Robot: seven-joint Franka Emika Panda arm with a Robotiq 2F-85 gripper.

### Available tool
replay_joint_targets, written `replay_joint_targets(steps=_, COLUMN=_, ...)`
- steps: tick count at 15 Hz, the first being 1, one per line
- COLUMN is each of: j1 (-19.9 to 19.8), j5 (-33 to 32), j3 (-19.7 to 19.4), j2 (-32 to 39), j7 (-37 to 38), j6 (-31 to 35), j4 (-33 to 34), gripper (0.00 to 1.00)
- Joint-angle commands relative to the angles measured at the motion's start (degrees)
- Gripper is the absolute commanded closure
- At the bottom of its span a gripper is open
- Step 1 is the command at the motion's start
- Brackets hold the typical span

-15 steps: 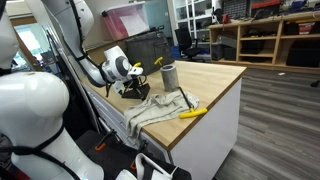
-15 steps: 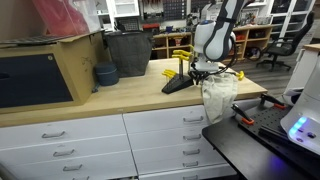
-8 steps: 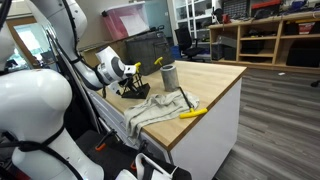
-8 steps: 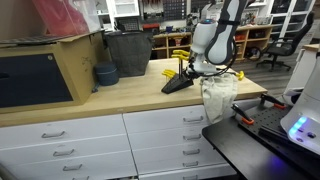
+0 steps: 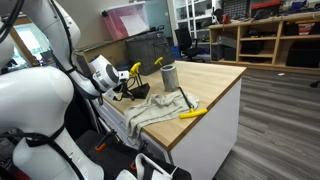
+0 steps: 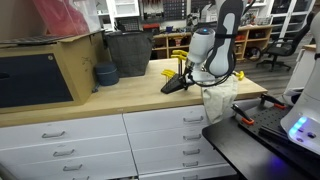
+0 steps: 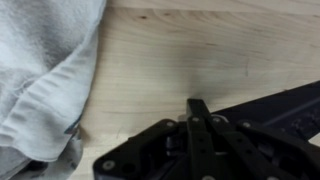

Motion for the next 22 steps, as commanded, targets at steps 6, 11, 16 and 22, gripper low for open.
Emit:
replay_joint_targets(steps=6, j1=15.4, j5=19.6, j3=-11.2, j2=11.4, j7=-9.6, j6=6.3, j4=-1.6, gripper=1.0)
replay_joint_targets(steps=11, j1=22.7, j5=37.9, j3=-13.8, j2=19.5, j7=-19.6, j6=5.0, j4=2.0, gripper=1.0)
replay_joint_targets(steps=16, j1=23.3, j5=53.7, j3=-12.0, j2=24.9, j7=-27.4, j6=5.0, j4=7.6, gripper=1.0)
replay_joint_targets(steps=22, j1=22.1, j5=57.1, j3=-10.7, j2=27.0, j7=-26.5, j6=4.3, j4=11.6, gripper=1.0)
